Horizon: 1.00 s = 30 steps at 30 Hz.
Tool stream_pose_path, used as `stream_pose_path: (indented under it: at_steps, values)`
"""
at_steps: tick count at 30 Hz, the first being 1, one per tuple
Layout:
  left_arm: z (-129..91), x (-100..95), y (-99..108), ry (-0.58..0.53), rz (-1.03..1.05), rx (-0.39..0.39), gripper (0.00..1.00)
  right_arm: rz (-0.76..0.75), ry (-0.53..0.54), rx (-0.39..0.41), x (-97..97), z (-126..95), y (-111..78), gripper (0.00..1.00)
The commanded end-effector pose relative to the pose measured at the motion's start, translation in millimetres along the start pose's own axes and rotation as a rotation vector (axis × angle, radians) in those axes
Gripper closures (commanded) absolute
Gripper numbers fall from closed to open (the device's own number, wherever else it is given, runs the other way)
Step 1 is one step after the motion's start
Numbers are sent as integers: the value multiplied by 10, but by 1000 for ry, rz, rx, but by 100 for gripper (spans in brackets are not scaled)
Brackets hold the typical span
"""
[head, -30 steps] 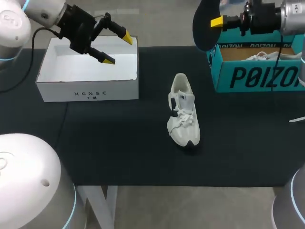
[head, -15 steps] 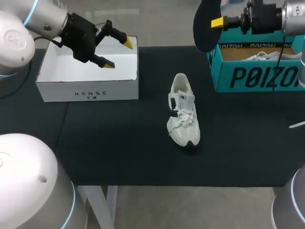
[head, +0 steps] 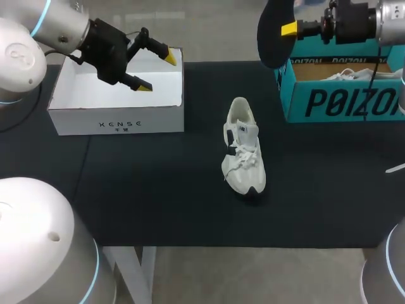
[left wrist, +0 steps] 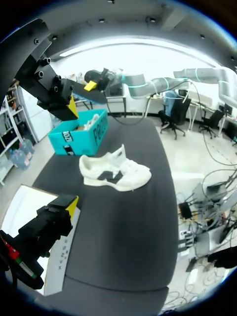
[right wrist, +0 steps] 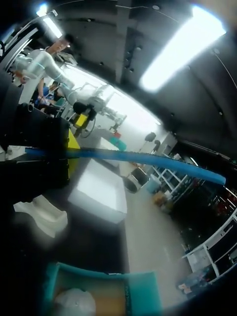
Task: Take the shoe out of the shoebox, open the shoe tongue, remove and reinsert the insole, then place the shoe into the shoebox
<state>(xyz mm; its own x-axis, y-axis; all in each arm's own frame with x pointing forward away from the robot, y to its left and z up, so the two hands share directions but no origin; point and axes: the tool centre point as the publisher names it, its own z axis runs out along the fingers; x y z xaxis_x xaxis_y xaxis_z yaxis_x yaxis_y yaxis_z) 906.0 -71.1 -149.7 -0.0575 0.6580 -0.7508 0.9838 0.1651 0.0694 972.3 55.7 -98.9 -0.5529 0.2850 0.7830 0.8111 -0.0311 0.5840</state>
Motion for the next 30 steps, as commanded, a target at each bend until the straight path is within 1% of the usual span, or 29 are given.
stream_pose_path:
  at_steps: [1,2,5,8,9,10,11,12,24,26,28,30]
  values:
    - [-1,-2,-7,3,0,-2,0,0,-2,-1,3,4,-4,100]
    - [-1,-2,-7,3,0,-2,0,0,-2,-1,3,4,-4,100]
    - [-1,-2,-7,3,0,-2,0,-81,2,-5,-55,39,14,100]
    - [-1,-2,-7,3,0,-2,0,-129,10,-2,-118,66,11,100]
    - [-1,-2,-7,3,0,-2,0,-179,8,4,-147,83,13,100]
    - [-1,-2,-7,3,0,-2,0,-198,7,1,-179,106,8,100]
    - [-1,-2,-7,3,0,-2,0,-229,-29,21,-213,130,-12,100]
    - [-1,-2,-7,3,0,-2,0,-258,-84,95,-262,165,-50,100]
    - [-1,-2,-7,3,0,-2,0,-258,-84,95,-262,165,-50,100]
    - [-1,-2,-7,3,0,-2,0,-310,-95,128,-310,190,-29,100]
    - [-1,-2,-7,3,0,-2,0,-355,-129,158,-364,231,-32,100]
    - [-1,-2,-7,3,0,-2,0,-370,-138,156,-435,275,-44,100]
